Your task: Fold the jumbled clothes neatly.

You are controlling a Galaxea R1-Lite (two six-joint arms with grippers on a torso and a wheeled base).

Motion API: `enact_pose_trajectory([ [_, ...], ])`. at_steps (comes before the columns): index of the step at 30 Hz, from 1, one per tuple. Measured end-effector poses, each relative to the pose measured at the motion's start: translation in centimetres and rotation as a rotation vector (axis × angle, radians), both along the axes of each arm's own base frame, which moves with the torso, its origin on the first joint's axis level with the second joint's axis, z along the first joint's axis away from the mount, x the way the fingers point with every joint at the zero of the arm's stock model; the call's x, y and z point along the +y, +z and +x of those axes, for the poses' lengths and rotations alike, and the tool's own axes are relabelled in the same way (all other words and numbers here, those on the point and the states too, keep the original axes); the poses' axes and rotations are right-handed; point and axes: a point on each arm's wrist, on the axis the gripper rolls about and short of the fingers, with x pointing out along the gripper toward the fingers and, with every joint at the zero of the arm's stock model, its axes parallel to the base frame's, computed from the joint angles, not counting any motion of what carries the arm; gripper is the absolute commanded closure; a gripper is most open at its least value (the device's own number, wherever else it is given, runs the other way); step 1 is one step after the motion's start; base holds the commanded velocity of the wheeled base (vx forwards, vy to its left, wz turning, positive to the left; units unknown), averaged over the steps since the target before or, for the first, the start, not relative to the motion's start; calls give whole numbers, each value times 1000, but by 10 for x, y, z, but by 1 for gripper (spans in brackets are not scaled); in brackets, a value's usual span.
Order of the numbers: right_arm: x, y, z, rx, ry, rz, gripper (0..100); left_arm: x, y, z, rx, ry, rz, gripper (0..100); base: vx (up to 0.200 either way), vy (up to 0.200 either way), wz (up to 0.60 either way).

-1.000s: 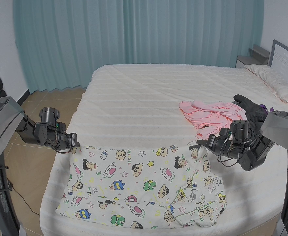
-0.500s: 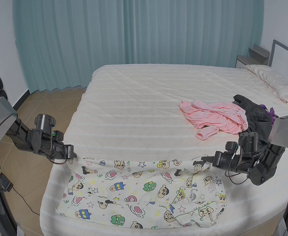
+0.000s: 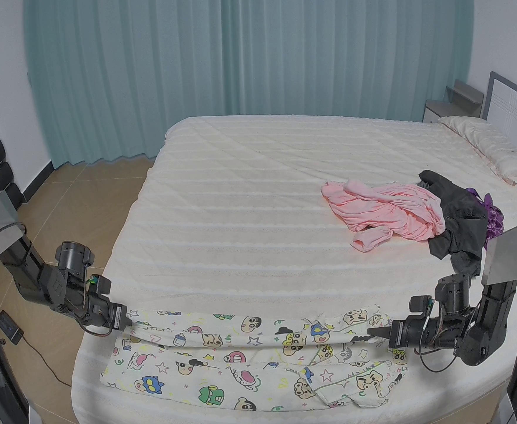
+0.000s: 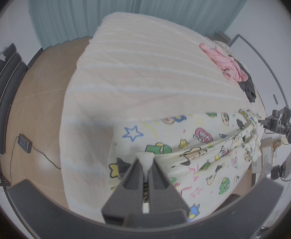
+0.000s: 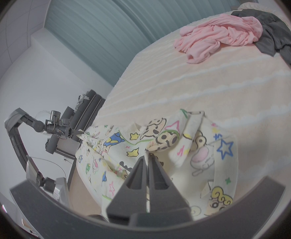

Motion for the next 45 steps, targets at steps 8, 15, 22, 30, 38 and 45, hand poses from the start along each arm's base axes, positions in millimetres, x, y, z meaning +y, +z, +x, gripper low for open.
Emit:
enact_pose_trajectory([
  [8,-1,-17,-10,64,4,-32,0,-4,-17,-6,70,-7,18,0,0,0,0],
  [15,-3,-24,-14,91,1,-37,0,-5,-26,-7,100,-3,29,0,0,0,0],
  [22,-5,-20,-18,39,-17,-16,0,6,-24,-10,102,25,-29,0,0,0,0],
  [30,-2,-27,-19,74,-52,-8,0,36,-11,-19,72,116,-271,0,0,0,0],
  [38,17,-39,-3,39,-78,-25,100,58,-7,-32,57,189,-380,0,0,0,0],
  [45,16,-40,-9,71,-86,-31,100,65,-6,-33,45,212,-384,0,0,0,0],
])
